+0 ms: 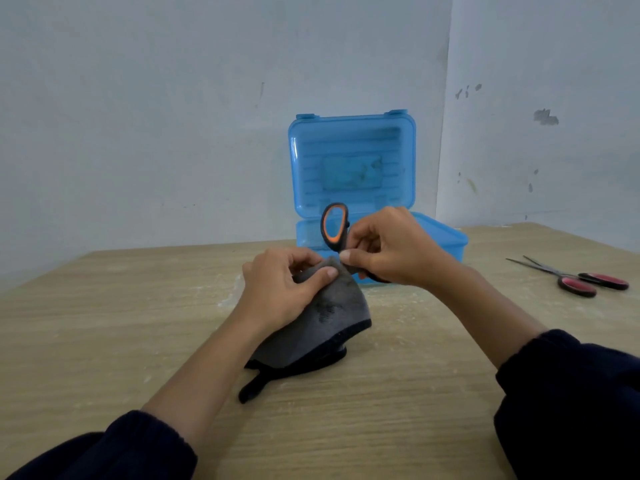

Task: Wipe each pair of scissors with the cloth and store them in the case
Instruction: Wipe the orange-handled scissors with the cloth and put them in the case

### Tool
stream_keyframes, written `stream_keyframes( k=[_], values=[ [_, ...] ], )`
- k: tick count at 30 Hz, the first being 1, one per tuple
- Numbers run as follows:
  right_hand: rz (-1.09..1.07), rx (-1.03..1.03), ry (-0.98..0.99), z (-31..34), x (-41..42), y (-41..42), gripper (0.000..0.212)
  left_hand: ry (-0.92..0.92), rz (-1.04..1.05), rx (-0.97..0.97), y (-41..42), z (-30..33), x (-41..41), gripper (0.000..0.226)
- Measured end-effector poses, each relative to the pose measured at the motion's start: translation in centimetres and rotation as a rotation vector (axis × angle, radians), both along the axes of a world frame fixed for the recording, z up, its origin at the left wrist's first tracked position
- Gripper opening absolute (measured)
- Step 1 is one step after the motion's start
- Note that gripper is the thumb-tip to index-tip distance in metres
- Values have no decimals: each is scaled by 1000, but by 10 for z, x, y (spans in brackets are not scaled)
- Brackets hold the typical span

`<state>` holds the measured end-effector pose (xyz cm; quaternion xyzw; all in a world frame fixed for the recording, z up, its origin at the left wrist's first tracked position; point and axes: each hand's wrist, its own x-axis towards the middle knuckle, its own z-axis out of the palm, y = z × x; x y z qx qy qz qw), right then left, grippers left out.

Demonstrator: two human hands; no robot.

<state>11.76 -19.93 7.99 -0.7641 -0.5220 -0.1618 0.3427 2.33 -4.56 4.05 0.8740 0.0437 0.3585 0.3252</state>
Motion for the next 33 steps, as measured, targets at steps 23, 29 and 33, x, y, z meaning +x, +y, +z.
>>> stream_keyframes(
  k=[23, 29, 33],
  values=[
    [-14, -15, 833, -6, 32, -18, 11, -65, 111, 314, 26, -9, -5, 40],
    [371, 8, 977, -17, 38, -22, 22, 1, 62, 15, 36, -11, -4, 13],
    [405, 291, 964, -28, 37, -14, 26, 24, -28, -309, 33, -11, -4, 13]
  ],
)
